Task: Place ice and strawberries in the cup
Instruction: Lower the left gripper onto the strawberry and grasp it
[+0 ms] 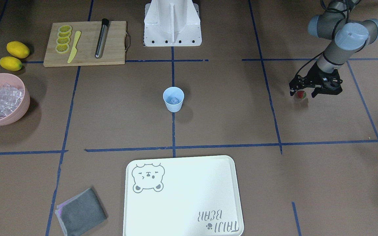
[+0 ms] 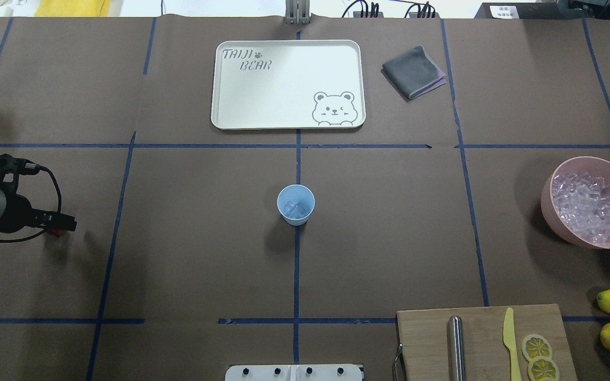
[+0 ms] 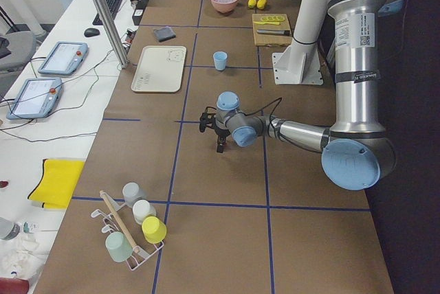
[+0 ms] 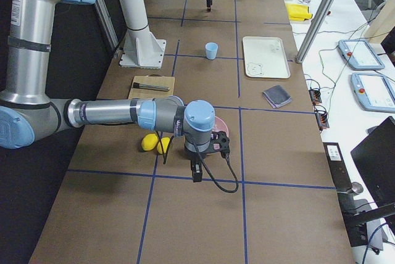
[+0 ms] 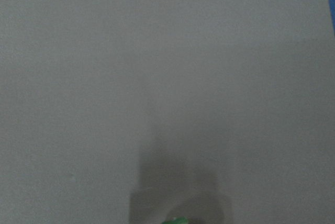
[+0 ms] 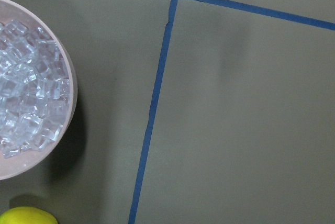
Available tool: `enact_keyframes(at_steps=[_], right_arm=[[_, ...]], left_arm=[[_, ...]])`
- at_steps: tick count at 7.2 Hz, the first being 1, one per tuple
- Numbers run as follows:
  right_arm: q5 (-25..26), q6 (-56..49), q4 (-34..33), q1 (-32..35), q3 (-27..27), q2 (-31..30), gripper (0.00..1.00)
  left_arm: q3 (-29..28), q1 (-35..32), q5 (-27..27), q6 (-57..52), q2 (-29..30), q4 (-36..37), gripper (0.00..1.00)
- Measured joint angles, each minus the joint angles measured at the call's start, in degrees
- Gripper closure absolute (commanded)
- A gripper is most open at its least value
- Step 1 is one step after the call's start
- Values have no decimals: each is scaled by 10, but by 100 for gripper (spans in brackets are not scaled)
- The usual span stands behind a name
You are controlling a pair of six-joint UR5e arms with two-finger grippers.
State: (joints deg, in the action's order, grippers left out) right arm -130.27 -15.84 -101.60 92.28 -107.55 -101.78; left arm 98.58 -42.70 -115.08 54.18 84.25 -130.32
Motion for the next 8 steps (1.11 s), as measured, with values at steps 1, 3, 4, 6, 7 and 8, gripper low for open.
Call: enact_keyframes(at_steps=[1,3,4,6,7,8], right_arm=[[0,0,0,0,0,0,0],[0,0,0,0,0,0,0],[0,0,0,0,0,1,0],[0,0,0,0,-1,1,0],[0,0,0,0,-1,1,0],[0,0,0,0,-1,1,0]], left_arm=[[-1,2,0,0,0,0,80],[0,2,1,-3,-2,0,100],[3,2,2,-6,-4,0,100],[7,3,2,-8,-6,0,100],[12,2,2,-8,-7,1,100],[22,1,2,-8,-9,3,100]])
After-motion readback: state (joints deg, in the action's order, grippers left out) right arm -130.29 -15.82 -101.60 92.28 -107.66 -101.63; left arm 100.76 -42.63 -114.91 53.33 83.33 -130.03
